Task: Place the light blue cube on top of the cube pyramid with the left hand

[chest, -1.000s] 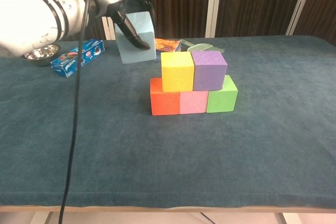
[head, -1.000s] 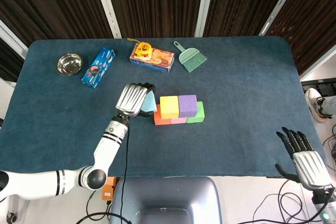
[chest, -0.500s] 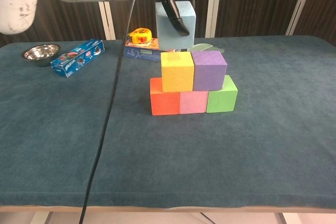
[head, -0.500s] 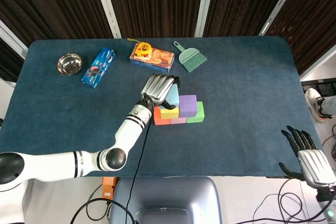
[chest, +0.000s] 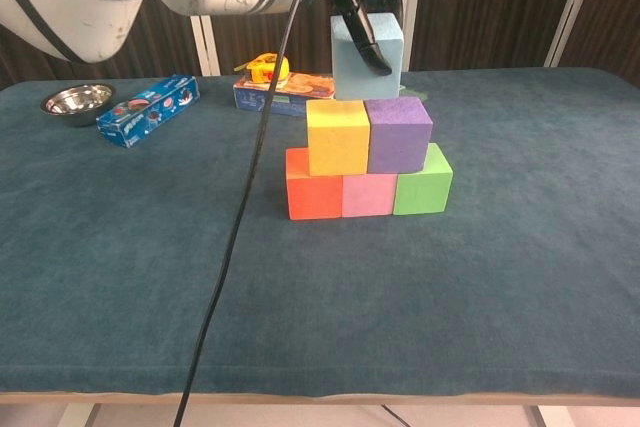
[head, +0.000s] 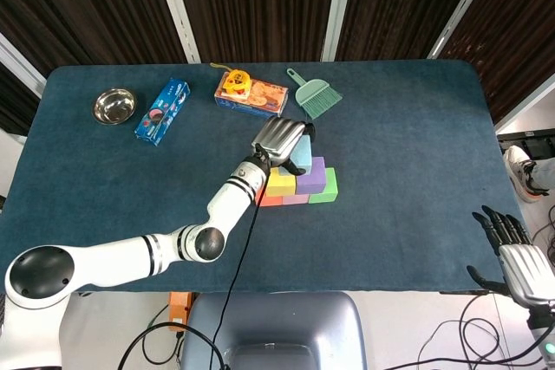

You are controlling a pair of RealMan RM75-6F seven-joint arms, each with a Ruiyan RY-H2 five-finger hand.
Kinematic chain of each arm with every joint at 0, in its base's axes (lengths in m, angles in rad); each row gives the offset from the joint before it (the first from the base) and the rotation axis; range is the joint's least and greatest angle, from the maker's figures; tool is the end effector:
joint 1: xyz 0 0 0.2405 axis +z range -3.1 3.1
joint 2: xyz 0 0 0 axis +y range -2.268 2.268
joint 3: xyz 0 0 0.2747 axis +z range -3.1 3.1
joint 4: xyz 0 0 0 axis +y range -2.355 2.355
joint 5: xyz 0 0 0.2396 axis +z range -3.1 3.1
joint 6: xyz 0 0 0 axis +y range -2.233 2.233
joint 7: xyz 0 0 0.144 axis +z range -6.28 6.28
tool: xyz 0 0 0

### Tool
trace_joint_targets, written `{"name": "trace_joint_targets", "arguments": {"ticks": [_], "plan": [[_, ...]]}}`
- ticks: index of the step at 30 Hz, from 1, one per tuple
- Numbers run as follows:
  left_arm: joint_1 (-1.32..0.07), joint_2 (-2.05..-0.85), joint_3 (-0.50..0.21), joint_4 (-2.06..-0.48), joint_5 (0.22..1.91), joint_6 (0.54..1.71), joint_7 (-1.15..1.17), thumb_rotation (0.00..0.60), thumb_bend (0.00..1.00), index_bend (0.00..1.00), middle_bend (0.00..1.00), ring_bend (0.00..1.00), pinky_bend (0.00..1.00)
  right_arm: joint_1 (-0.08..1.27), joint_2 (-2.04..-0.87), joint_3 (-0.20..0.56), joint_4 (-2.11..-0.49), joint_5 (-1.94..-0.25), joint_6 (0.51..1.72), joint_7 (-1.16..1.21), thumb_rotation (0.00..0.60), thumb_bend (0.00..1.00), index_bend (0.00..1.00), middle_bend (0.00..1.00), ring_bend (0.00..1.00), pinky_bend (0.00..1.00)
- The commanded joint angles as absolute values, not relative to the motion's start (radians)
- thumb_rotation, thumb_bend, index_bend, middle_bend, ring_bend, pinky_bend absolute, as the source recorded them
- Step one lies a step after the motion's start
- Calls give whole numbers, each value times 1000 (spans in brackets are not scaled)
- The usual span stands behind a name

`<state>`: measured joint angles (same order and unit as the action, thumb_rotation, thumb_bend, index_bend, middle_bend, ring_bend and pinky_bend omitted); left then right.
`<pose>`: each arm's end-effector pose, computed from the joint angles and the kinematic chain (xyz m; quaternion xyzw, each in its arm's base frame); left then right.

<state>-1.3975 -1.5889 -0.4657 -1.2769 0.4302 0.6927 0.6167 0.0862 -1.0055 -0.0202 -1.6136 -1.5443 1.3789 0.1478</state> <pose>0.0936 0.4747 -0.0285 -0.7538 -0.3645 -0.4093 0.3624 -0.3569 -0.1672 0.1557 0.6241 -0.4416 0.3487 0.5422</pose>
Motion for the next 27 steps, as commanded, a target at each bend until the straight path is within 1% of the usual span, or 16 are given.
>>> {"name": "trace_joint_targets", "arguments": {"ticks": [1, 10, 17, 23, 27], "plan": [[-1407, -1591, -452, -1261, 459, 693, 583, 600, 369, 465, 572, 524, 575, 86, -1006, -20, -1612, -1543, 1378, 149, 600, 211, 0, 0, 0, 0], [-1424, -1588, -427, -1247, 476, 691, 518, 600, 376, 465, 572, 524, 575, 88, -1004, -18, -1614, -1539, 1373, 147, 600, 211, 0, 0, 0, 0], [-1451, -1599, -377, -1243, 446, 707, 540, 600, 376, 465, 572, 524, 575, 87, -1002, -19, -1615, -1542, 1374, 153, 600, 211, 0, 0, 0, 0], [-1486, -1598, -354, -1276, 364, 774, 603, 600, 374, 463, 572, 524, 575, 88, -1000, -21, -1614, -1545, 1373, 157, 600, 211, 0, 0, 0, 0], [-1510, -1597, -355, -1301, 283, 839, 657, 600, 372, 461, 574, 529, 575, 87, -999, -21, -1615, -1547, 1374, 159, 600, 211, 0, 0, 0, 0]]}}
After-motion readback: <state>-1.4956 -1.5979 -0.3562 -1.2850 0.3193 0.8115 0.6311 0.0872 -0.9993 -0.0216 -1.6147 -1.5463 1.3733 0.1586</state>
